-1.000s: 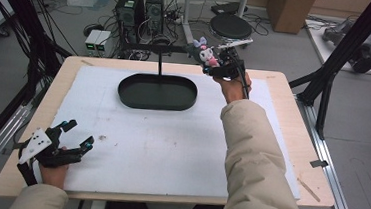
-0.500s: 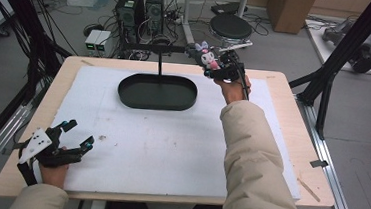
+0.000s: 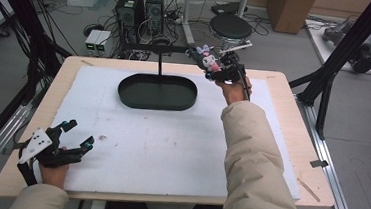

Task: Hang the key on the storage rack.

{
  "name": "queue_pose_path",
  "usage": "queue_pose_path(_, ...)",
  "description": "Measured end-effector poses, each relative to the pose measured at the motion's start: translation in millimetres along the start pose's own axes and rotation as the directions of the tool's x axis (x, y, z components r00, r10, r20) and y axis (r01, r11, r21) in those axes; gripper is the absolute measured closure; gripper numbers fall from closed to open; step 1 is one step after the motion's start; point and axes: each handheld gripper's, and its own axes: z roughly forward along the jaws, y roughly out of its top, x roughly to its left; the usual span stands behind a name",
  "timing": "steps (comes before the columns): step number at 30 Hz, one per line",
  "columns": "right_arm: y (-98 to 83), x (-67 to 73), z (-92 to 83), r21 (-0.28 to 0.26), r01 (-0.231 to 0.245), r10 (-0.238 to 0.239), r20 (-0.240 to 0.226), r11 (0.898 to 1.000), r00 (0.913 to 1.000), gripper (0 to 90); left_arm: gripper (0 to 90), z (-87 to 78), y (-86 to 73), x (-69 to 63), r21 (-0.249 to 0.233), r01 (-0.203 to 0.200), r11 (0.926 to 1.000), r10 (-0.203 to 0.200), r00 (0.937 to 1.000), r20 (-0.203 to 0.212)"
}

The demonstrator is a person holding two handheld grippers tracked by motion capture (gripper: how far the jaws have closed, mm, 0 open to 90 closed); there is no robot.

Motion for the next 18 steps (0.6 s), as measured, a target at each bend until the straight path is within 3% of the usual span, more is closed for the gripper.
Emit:
queue_pose_path(7, -1.9, -1.1, 3.9, 0.063, 0.008, -0.01, 0.025, 0.998, 0.9996, 55.8, 13.5, 0.0, 0.0, 0.0, 0.0, 0.001, 1.0, -0.001, 1.0, -0.001)
queue_pose_path(14, -1.6, 1.5, 7.7, 0.094, 0.034, -0.037, 0.03, 0.995, 0.9989, 53.5, 13.5, 0.0, 0.0, 0.0, 0.0, 0.0, 1.0, 0.0, 1.0, 0.0)
queue_pose_path(16, -2.3, 2.2, 10.3, 0.1, 0.043, -0.043, -0.002, 0.994, 0.9991, 47.2, 13.5, 0.1, 0.0, -0.1, -0.002, 0.003, 1.0, -0.003, 1.0, -0.001)
queue_pose_path(18, -2.4, 2.3, 10.5, 0.098, 0.05, -0.05, -0.001, 0.994, 0.9987, 28.3, 13.5, 0.0, 0.0, 0.0, 0.0, -0.001, 1.0, 0.001, 1.0, 0.0)
